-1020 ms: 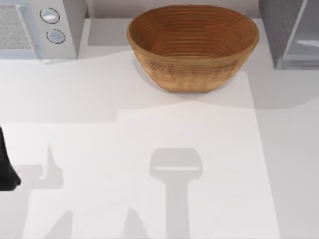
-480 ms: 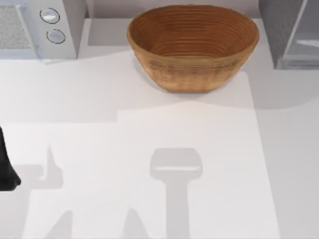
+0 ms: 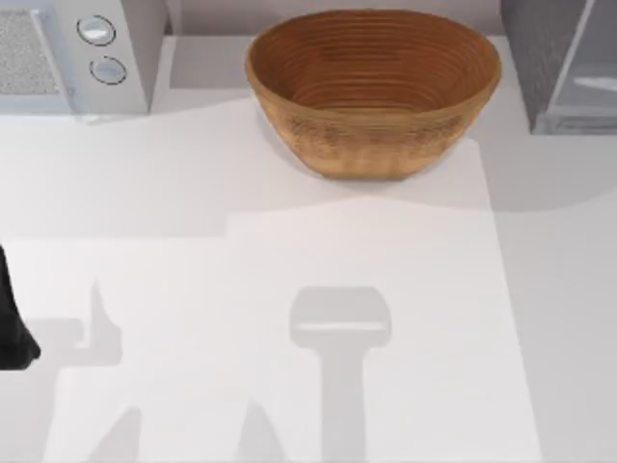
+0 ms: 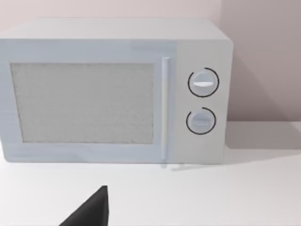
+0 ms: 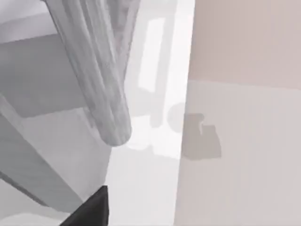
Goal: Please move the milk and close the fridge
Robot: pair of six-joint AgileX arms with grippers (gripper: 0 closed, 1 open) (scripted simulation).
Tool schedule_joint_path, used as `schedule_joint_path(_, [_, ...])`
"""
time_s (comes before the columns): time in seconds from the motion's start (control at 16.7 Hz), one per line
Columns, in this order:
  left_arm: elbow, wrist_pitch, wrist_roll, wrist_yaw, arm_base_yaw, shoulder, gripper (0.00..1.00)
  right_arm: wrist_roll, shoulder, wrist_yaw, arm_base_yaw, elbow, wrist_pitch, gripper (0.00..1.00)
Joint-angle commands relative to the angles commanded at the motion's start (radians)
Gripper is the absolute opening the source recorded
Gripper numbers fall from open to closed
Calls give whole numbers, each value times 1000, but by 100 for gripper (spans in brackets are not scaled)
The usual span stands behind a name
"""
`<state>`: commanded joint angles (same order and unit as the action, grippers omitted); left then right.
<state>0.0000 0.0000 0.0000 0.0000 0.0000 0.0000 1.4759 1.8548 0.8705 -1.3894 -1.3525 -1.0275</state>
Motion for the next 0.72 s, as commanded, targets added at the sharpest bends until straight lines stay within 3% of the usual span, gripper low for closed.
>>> schedule_joint_path(0.42, [0, 0, 0, 0, 0, 0, 100, -598, -6, -88, 341, 24, 497, 100])
schedule_joint_path(0.72, [0, 0, 0, 0, 0, 0, 100, -834, -26, -127, 452, 57, 720, 100])
